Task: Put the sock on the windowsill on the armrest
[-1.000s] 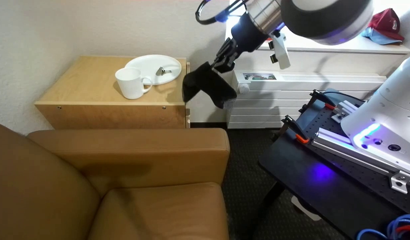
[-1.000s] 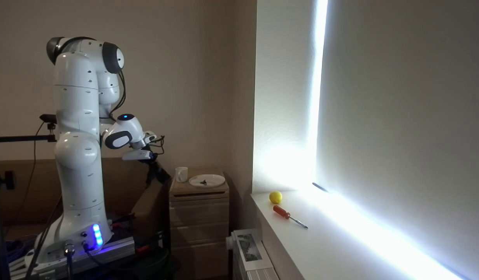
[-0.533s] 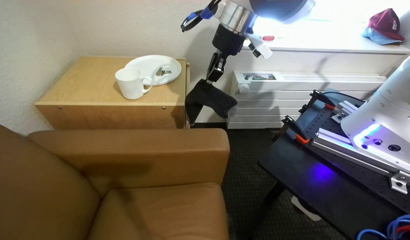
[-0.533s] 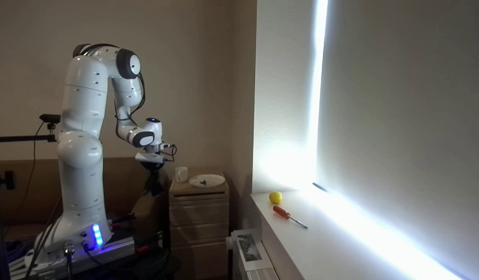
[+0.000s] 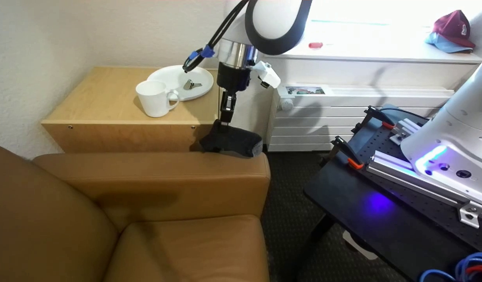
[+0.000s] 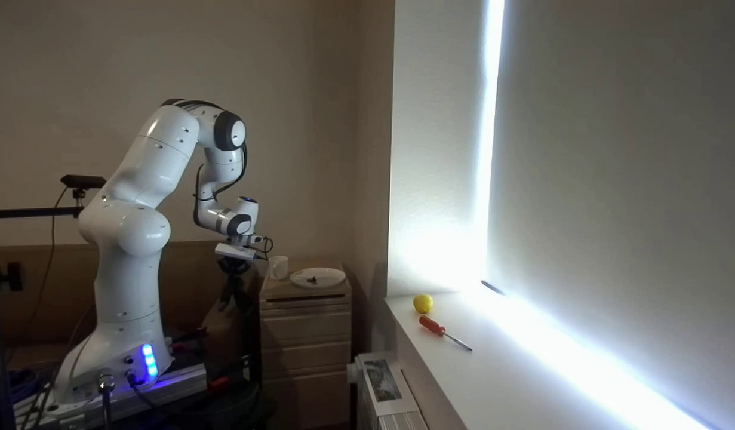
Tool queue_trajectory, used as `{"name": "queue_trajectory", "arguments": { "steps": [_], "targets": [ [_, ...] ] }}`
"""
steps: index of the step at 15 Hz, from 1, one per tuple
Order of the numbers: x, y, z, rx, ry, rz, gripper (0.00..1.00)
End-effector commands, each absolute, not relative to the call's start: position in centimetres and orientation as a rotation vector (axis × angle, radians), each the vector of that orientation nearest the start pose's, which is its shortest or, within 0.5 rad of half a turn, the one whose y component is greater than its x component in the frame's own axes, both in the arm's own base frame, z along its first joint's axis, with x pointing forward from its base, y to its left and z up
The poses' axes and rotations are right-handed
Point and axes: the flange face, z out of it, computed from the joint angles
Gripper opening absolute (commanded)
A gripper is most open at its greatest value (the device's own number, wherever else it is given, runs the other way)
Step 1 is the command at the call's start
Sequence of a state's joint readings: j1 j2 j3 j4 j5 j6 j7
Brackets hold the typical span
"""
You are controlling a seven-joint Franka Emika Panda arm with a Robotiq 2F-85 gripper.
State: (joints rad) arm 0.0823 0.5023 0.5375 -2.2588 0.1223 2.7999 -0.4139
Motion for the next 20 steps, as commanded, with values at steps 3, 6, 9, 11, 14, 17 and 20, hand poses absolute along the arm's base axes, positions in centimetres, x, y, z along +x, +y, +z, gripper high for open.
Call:
{"name": "queue_trajectory", "arguments": {
  "steps": [3,6,9,11,14,17,20],
  "targets": [
    [43.9,32.5,16.0,-2.567,-1.147,-0.03,0.01],
    [42.8,33.9,15.3,-2.53,-1.121,0.019,0.01],
    [42.0,34.9,15.1,-2.507,-1.106,0.025,0.01],
    [42.3,34.3,14.5,-2.533,-1.086,0.02,0.01],
    [42.9,32.7,13.1,-2.569,-1.042,0.029,0.01],
    [42.6,32.0,11.4,-2.553,-0.994,0.121,0.01],
    [42.0,32.2,10.0,-2.529,-0.975,0.173,0.01]
  ]
}}
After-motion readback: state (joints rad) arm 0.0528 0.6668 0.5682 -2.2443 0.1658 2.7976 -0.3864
